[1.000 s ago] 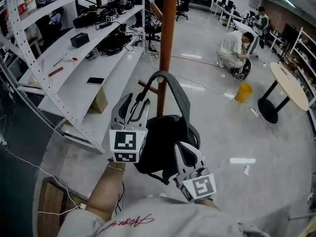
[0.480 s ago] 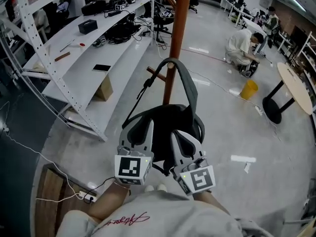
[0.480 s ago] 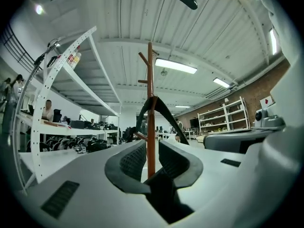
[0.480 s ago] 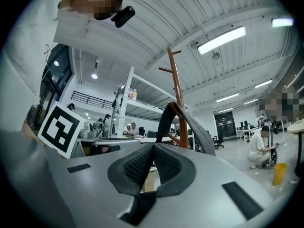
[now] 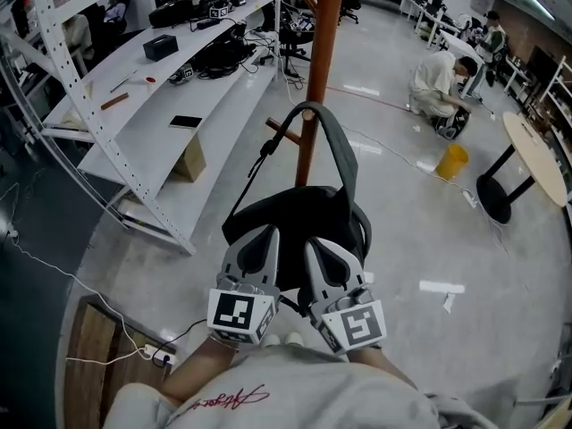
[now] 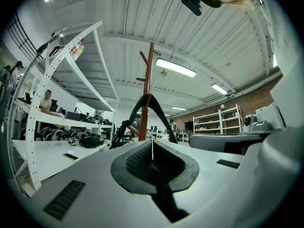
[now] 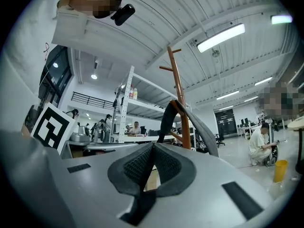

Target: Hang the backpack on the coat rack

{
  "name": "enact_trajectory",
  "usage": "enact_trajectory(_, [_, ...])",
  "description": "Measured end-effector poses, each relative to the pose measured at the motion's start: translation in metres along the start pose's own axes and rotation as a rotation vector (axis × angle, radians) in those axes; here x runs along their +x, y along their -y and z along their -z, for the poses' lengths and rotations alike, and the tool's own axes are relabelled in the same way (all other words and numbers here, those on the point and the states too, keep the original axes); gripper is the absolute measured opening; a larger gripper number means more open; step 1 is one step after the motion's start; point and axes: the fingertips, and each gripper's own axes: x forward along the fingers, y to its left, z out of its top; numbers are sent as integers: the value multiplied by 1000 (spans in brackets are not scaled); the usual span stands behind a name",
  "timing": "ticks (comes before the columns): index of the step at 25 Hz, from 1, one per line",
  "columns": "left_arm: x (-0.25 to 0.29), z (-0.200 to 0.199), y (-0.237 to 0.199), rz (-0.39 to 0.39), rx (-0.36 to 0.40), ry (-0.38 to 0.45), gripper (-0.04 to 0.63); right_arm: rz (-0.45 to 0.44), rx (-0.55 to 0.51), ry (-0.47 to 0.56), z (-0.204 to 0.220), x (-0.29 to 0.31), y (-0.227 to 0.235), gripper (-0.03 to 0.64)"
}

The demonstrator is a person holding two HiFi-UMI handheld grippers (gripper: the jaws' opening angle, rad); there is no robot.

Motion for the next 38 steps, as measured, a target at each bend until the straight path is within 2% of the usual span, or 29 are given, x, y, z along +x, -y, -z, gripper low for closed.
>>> enact_trajectory(5, [2, 4, 8, 35, 10, -15, 23, -11, 1, 1, 0, 1, -2, 17])
enact_trajectory(10, [3, 9, 4, 37, -26, -33, 23, -27, -10, 17, 2, 0, -2, 17])
enact_trajectory(13, [4, 7, 5, 46, -10, -25, 23, -30, -3, 10, 3, -1, -3, 17])
enact_trajectory(21, [4, 8, 6, 46, -7, -25, 23, -35, -28, -5, 7, -2, -5, 17])
enact_trajectory(27, [6, 9, 5, 38, -40, -40, 23, -40, -56, 2, 3, -2, -4, 15])
enact_trajectory(38, [5, 23, 9, 40, -63, -69, 23, -12, -39, 0, -4, -4, -1, 15])
